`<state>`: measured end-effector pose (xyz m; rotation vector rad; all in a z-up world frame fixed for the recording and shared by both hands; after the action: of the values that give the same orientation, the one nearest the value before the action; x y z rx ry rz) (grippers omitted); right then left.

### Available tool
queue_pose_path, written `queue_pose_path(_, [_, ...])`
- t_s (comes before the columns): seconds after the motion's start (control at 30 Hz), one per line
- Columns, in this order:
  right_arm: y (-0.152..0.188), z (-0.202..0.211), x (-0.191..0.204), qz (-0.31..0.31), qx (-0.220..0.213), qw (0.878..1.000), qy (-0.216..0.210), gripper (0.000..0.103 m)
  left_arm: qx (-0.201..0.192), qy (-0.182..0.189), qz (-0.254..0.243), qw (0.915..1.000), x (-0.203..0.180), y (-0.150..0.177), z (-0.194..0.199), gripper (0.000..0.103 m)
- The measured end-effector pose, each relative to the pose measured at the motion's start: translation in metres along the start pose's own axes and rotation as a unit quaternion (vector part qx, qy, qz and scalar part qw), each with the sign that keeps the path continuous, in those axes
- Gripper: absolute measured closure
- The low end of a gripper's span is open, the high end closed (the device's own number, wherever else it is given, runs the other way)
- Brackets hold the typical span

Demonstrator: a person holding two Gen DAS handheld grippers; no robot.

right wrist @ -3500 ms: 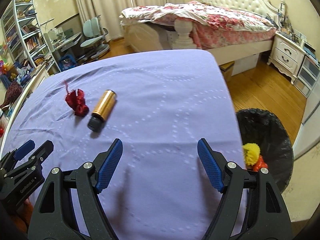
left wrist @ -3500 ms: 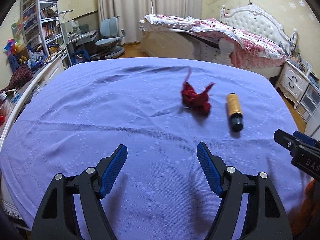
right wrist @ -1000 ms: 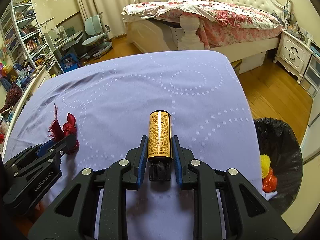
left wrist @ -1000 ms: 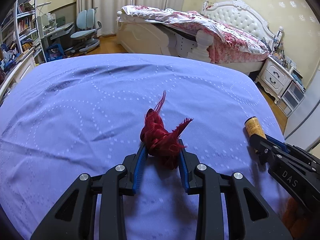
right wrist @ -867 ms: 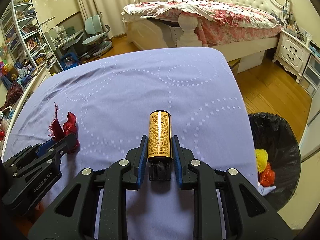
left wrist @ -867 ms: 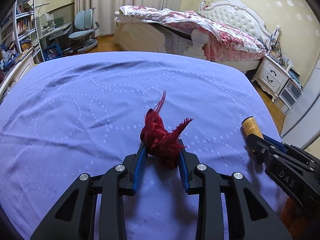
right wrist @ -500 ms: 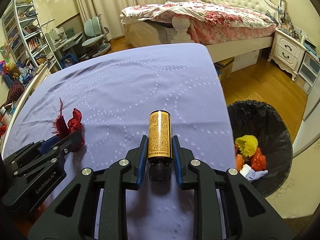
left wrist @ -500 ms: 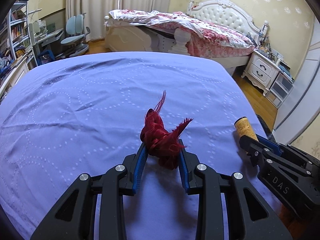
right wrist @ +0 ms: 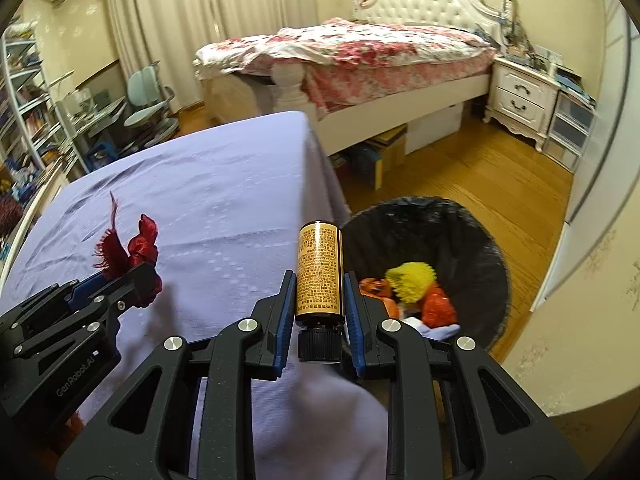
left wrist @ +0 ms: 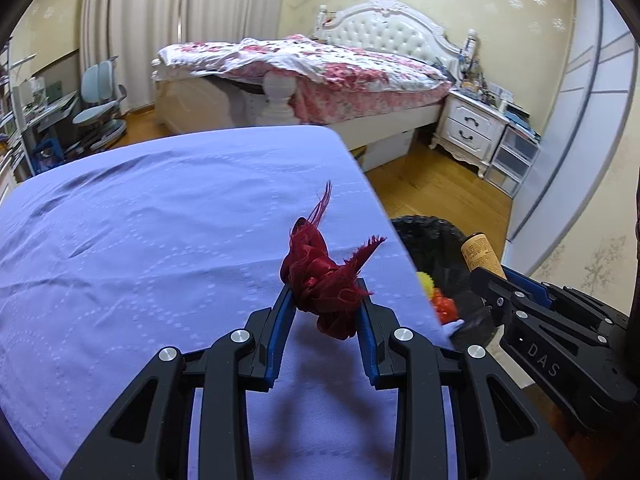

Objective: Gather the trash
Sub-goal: 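Carry the spray can and red cloth over the bin and open both grippers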

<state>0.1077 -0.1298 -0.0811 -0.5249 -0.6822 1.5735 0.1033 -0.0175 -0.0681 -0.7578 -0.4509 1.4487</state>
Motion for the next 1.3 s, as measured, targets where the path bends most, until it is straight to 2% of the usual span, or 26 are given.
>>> queue_pose_path(0.2, [-0.007,0.001,-0.045,-0.024,-0.007,0.999,0.021,0.08,0.002,0.02,-0.023,0.9995,-0.036,-0.006,-0.014,0.071])
queue_pose_path(0.53, [-0.013,-0.008,-0.097,-0.05,-0.006,0.998,0.033,0.08,0.008,0.027,-0.051,0.9983,-0.074,-0.013,-0.039,0.071])
queue_pose_path(0.9, [-0.019,-0.027,-0.122,-0.066,-0.002,0.997,0.037,0.08,0.024,0.019,-0.069,0.9972,-0.091,-0.014,-0.065,0.07])
queue_pose_path(1.0, [-0.018,-0.034,-0.128,-0.077,0.003,0.997,0.031,0.08,0.032,0.018,-0.073,0.9967,-0.094,-0.014,-0.07,0.063])
queue_pose_path(1.07, [-0.019,-0.035,-0.13,-0.08,0.003,0.996,0.031,0.079,0.034,0.016,-0.069,0.9969,-0.093,-0.013,-0.071,0.05])
queue_pose_path(1.13, [-0.017,-0.036,-0.132,-0.085,0.005,0.996,0.032,0.077,0.031,0.016,-0.062,0.9974,-0.093,-0.014,-0.069,0.044])
queue_pose_path(1.23, [-0.016,-0.036,-0.131,-0.087,0.006,0.995,0.036,0.065,0.027,0.016,-0.056,0.998,-0.092,-0.014,-0.067,0.035])
queue_pose_path(1.3, [-0.014,-0.035,-0.132,-0.086,0.005,0.995,0.045,0.064,0.023,0.015,-0.052,0.9982,-0.091,-0.015,-0.065,0.033])
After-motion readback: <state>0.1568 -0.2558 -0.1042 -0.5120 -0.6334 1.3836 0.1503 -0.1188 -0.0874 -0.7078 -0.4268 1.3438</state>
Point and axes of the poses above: each gripper's, at about its wrist camera, not at the fingertips, and z roughly against the way its jaws point, x to its left, y to its underside, the point moved 7 cm from there along -z, roughly the way its jaws point, and after that the axes turned 3 degrees about z, right-handed, at the moved point
